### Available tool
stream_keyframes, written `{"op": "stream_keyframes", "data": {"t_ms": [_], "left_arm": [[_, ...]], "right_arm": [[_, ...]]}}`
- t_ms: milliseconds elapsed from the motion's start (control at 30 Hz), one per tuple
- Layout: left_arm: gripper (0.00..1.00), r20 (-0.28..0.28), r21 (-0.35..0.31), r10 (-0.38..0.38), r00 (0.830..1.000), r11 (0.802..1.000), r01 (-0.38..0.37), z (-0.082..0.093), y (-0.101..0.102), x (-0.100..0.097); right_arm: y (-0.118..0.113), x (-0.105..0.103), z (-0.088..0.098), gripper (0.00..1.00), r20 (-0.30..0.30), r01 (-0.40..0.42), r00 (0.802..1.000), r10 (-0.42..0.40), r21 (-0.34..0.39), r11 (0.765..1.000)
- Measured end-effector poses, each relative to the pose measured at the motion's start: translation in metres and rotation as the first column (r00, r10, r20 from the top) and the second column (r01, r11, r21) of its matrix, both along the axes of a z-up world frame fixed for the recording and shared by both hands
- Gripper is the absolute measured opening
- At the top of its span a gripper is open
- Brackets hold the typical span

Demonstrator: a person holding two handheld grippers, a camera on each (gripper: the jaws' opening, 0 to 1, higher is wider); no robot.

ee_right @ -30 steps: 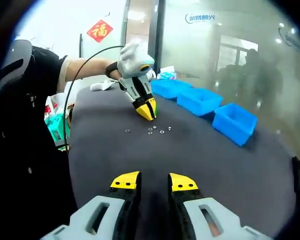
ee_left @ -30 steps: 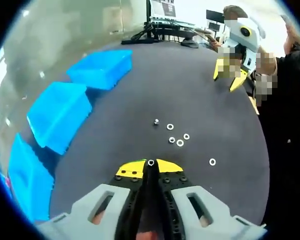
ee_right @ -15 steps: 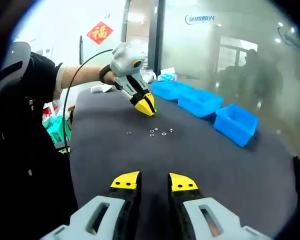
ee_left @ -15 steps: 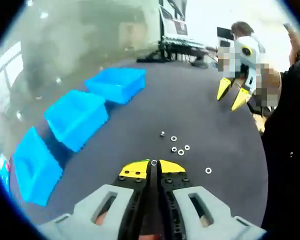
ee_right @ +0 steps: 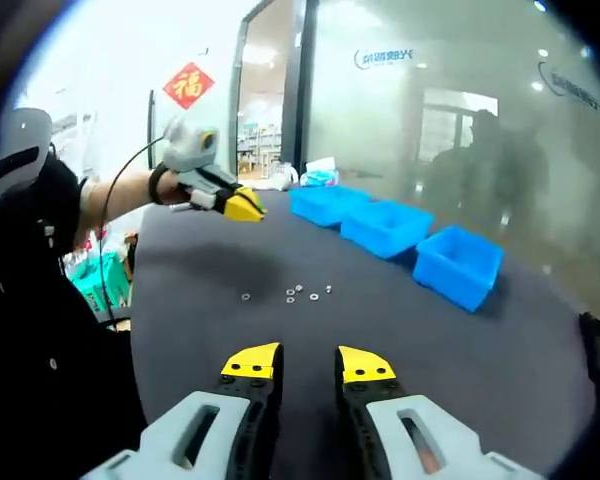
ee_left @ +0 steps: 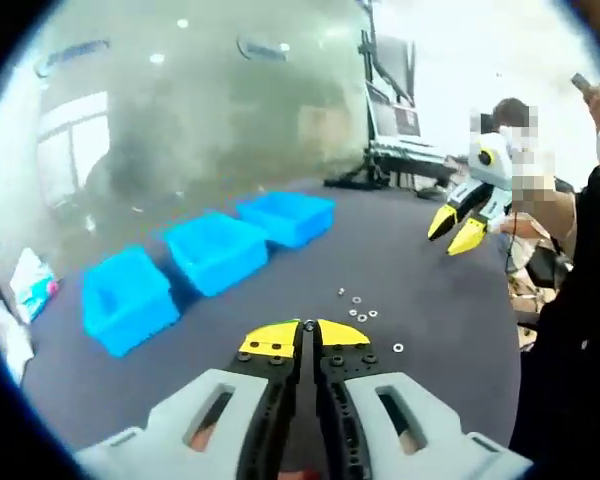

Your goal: Sort the screws, nuts, and washers into the corresponding bins

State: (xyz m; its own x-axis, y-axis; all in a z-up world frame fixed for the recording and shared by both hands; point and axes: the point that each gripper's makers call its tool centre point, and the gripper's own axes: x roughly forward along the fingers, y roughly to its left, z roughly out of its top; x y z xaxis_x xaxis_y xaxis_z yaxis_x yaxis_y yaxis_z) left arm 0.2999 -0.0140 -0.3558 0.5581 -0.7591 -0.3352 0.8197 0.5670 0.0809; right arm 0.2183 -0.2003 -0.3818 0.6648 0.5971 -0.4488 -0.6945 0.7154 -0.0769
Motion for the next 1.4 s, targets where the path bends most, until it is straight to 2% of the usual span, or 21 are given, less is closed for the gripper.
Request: {"op": "stream_keyframes", "data": {"t_ms": [167, 233, 400, 567, 667, 700, 867, 900, 933, 1000, 1167, 1267, 1333, 1400], "left_arm": [[0.0, 0.044, -0.039, 0.095, 0.994, 0.995, -0.093, 0.01, 0.027, 0.013], [0.0, 0.063, -0.049, 0.145, 0.988, 0.989, -0.142, 0.013, 0.039, 0.024], [0.0, 0.096, -0.079, 0.268, 0.959, 0.962, -0.261, 0.02, 0.065, 0.056], [0.0, 0.099, -0.099, 0.345, 0.933, 0.937, -0.336, 0.022, 0.08, 0.085], [0.0, 0.104, -0.091, 0.374, 0.922, 0.926, -0.365, 0.022, 0.083, 0.104], [0.0, 0.111, -0.089, 0.394, 0.913, 0.918, -0.385, 0.022, 0.085, 0.114], [0.0, 0.093, -0.074, 0.404, 0.91, 0.914, -0.399, 0.017, 0.079, 0.144], [0.0, 0.093, -0.069, 0.411, 0.907, 0.911, -0.406, 0.017, 0.071, 0.136], [0.0, 0.089, -0.066, 0.416, 0.905, 0.909, -0.412, 0.016, 0.069, 0.142], [0.0, 0.088, -0.06, 0.428, 0.899, 0.903, -0.425, 0.015, 0.075, 0.162], [0.0, 0.076, -0.036, 0.452, 0.889, 0.892, -0.451, 0.011, 0.076, 0.186], [0.0, 0.043, -0.035, 0.467, 0.883, 0.884, -0.466, 0.008, 0.077, 0.2], [0.0, -0.002, -0.04, 0.469, 0.883, 0.882, -0.469, 0.003, 0.076, 0.205], [0.0, -0.016, -0.044, 0.476, 0.879, 0.878, -0.476, 0.001, 0.075, 0.21]], "right_arm": [[0.004, 0.001, 0.001, 0.18, 0.0, 0.001, 1.0, -0.001, 0.013, 1.0], [0.005, 0.001, 0.001, 0.17, -0.001, 0.001, 1.0, -0.001, 0.014, 1.0], [0.007, 0.003, 0.001, 0.17, -0.002, 0.005, 1.0, -0.004, 0.026, 1.0], [0.005, 0.003, -0.001, 0.17, -0.006, 0.011, 1.0, -0.011, 0.029, 1.0], [0.005, 0.003, -0.001, 0.17, -0.01, 0.016, 1.0, -0.016, 0.029, 0.999], [0.005, 0.003, -0.001, 0.17, -0.011, 0.017, 1.0, -0.017, 0.029, 0.999], [0.002, 0.002, -0.003, 0.17, -0.017, 0.028, 0.999, -0.028, 0.03, 0.999], [0.002, 0.002, -0.003, 0.17, -0.018, 0.029, 0.999, -0.028, 0.03, 0.999], [0.002, 0.002, -0.004, 0.17, -0.019, 0.031, 0.999, -0.03, 0.028, 0.999], [0.002, 0.001, -0.005, 0.17, -0.022, 0.032, 0.999, -0.031, 0.029, 0.999], [-0.001, 0.001, -0.004, 0.17, -0.022, 0.041, 0.999, -0.04, 0.03, 0.999], [-0.004, 0.001, -0.005, 0.17, -0.024, 0.047, 0.999, -0.046, 0.03, 0.998], [-0.004, 0.001, -0.005, 0.17, -0.024, 0.048, 0.999, -0.047, 0.03, 0.998], [-0.004, 0.001, -0.005, 0.17, -0.024, 0.049, 0.999, -0.048, 0.033, 0.998]]}}
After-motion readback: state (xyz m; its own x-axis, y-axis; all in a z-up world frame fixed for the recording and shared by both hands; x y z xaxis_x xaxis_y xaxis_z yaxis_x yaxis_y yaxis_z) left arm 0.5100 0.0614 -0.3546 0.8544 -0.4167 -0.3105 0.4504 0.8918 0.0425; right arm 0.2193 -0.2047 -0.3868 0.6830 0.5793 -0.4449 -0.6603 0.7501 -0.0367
